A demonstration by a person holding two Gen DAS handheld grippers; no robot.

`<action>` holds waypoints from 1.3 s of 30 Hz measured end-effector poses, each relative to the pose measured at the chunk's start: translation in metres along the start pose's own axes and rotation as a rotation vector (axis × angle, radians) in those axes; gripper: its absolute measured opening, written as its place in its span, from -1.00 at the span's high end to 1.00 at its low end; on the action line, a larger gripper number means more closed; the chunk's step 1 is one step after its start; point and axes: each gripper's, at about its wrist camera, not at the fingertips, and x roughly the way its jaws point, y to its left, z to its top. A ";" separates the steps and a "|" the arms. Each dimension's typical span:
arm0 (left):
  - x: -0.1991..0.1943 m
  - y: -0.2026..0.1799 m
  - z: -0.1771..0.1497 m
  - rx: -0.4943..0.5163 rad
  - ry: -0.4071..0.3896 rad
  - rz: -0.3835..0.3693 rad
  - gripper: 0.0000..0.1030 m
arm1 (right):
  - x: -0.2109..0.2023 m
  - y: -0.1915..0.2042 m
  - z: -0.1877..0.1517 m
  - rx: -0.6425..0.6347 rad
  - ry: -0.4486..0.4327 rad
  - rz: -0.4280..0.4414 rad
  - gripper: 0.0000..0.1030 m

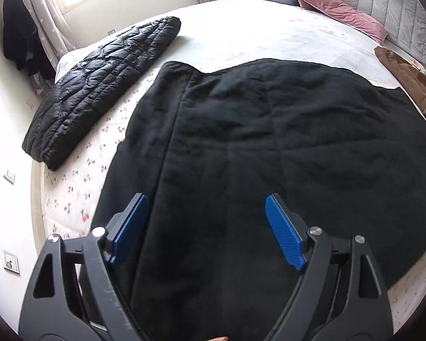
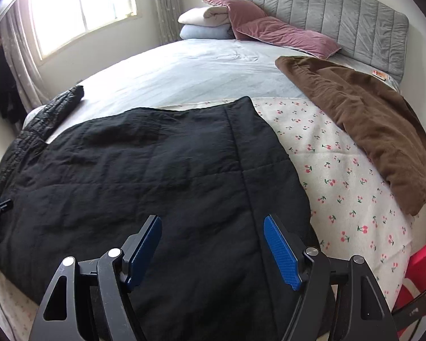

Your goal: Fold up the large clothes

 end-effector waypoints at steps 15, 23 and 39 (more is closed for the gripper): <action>-0.127 -0.051 -0.093 -0.090 0.024 -0.048 -0.97 | -0.135 0.079 -0.069 -0.063 -0.027 0.003 -0.74; -0.142 -0.074 -0.136 -0.076 0.052 -0.080 -0.97 | -0.147 0.101 -0.117 -0.054 0.018 0.033 -0.75; -0.153 -0.090 -0.157 -0.042 0.040 -0.062 -0.97 | -0.152 0.108 -0.147 -0.055 0.048 -0.004 -0.75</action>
